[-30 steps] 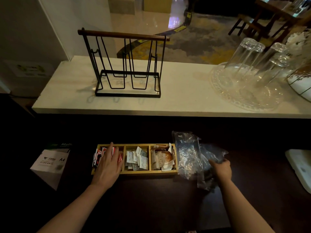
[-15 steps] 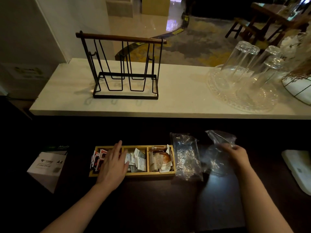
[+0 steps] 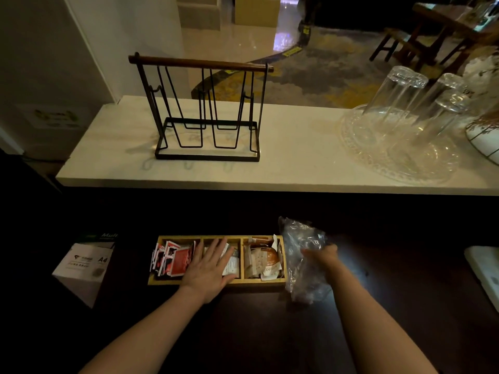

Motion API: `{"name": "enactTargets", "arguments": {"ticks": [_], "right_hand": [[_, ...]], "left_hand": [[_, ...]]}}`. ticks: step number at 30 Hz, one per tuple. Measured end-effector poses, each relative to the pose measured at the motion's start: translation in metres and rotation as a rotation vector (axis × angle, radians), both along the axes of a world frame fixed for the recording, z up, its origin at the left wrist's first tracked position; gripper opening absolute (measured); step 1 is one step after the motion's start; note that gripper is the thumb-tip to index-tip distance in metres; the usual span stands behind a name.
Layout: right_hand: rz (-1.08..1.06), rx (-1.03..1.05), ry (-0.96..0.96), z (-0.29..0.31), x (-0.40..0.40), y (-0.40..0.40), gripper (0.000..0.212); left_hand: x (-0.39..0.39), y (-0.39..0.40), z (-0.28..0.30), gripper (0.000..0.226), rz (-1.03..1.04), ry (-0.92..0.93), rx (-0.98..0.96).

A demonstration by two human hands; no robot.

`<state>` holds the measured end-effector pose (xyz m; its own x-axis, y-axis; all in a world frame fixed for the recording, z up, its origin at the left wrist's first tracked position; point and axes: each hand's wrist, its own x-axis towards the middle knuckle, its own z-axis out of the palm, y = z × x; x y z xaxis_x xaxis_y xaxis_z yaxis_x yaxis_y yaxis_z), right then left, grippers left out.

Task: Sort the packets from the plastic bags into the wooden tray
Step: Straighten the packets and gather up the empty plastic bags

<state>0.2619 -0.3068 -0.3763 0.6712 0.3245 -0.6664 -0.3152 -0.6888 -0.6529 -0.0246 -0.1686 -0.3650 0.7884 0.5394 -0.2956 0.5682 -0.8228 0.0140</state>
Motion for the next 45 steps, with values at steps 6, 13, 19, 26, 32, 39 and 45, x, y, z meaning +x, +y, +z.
{"name": "enactTargets", "arguments": {"ticks": [6,13,19,26,32,39,45], "right_hand": [[0.074,0.081,-0.009,0.031,-0.010,-0.008,0.026],[0.099,0.379,-0.154,0.111,-0.014,-0.026,0.042],[0.199,0.577,-0.110,0.153,-0.068,-0.010,0.048],[0.322,0.664,-0.092,0.141,-0.126,0.010,0.083],[0.339,0.690,0.039,0.151,-0.124,0.014,0.047],[0.387,0.589,-0.126,0.160,-0.131,0.028,0.015],[0.588,0.500,-0.727,0.171,-0.118,0.035,0.014]], "left_hand": [[0.005,-0.004,0.010,0.094,0.052,-0.105,-0.059],[0.016,-0.013,0.064,0.084,0.303,-0.379,-0.286],[0.035,-0.036,0.126,0.071,0.482,-0.702,-1.106],[0.028,-0.043,0.129,0.058,0.646,-0.974,-1.219],[-0.006,-0.032,0.122,0.042,0.663,-0.956,-1.008],[-0.027,-0.024,0.129,0.036,0.591,-0.970,-0.928],[-0.042,-0.016,0.143,0.040,0.583,-0.895,-0.922]]}}
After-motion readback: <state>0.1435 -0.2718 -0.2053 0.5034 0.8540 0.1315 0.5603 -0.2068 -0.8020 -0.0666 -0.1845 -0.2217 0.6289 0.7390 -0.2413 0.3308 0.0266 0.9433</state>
